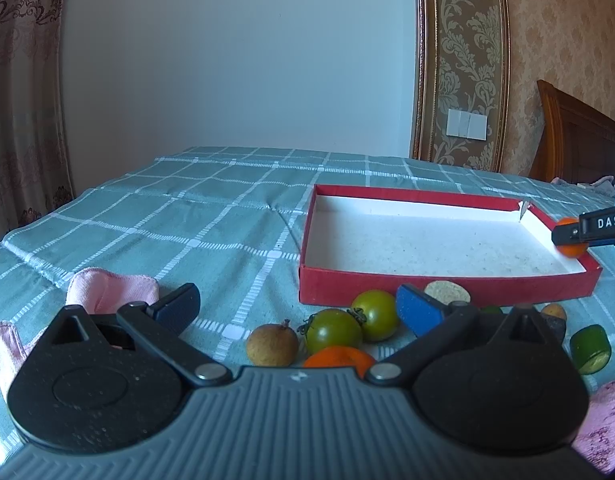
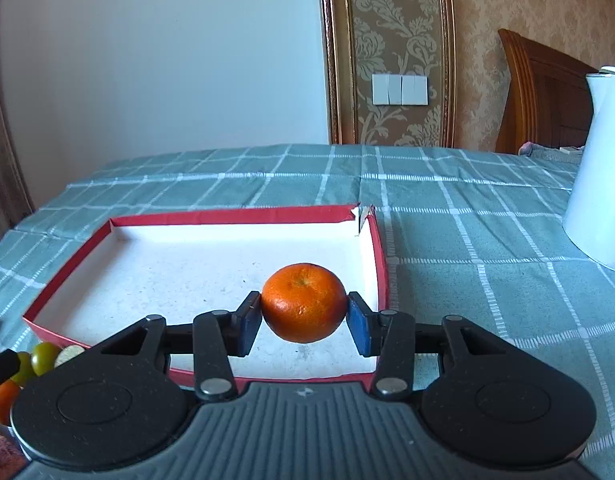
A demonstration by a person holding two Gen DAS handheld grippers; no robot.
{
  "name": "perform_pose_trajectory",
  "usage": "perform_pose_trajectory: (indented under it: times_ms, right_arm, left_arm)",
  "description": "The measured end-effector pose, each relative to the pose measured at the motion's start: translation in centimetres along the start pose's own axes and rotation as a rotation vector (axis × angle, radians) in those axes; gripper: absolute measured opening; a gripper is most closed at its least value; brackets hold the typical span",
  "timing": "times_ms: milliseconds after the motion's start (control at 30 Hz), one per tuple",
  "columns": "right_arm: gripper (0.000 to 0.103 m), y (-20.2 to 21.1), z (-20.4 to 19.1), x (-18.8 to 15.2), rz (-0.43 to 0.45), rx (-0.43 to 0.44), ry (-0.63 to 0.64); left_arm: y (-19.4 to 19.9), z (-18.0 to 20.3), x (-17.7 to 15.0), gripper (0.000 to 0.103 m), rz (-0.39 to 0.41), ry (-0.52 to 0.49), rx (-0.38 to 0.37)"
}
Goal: Organize fruits
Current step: 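Carry the mandarin into the tray with the right tool and open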
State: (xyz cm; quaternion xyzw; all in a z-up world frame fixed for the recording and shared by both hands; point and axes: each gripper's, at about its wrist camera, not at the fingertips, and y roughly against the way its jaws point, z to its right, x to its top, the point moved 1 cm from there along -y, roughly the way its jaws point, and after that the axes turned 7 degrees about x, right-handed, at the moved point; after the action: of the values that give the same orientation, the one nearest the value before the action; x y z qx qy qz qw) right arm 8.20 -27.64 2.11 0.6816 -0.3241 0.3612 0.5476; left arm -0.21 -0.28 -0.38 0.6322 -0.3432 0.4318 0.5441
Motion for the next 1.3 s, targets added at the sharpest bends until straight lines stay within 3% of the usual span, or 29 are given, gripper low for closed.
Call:
perform_pose_trajectory:
  times_ms: [67,267,433,867,1000,1100,1300]
  right_arm:
    - [0.053,0.2,0.3,-0.3,0.024,-0.040,-0.008]
    - [0.072,5.2,1.4,-3.9,0.248,-0.036,-0.095]
    - [0.074,5.8,1.4,-5.5,0.275,-0.058,-0.086]
    - [0.075,5.2,1.8,-5.6,0.240,-0.034,-0.111]
    - [0.076,5.1,1.8,-5.6,0.237,-0.029,-0.114]
    - [0.076,4.8,2.0,-5.5,0.211,-0.036,-0.131]
    - [0.086,2.9,3.1,-5.3,0.065,-0.056,-0.212]
  left_arm:
    - [0.0,0.0,0.0,0.103,-0.003,-0.003,-0.002]
    - [-0.1,0.1,0.0,0.103,-0.005,-0.008,-0.012]
    - [-0.2,0.1,0.0,0.103,-0.009,-0.009,-0.011]
    - [0.8,-1.6,-0.7,0.103,-0.018,0.022,-0.014]
    - [1.6,-1.1,-1.8,0.103,0.028,-0.069,-0.008]
    - [2.6,-0.3,-2.2,0.103,0.107,-0.116,-0.003]
    - [3.4,1.2,-2.8,0.103,0.173,-0.212,0.017]
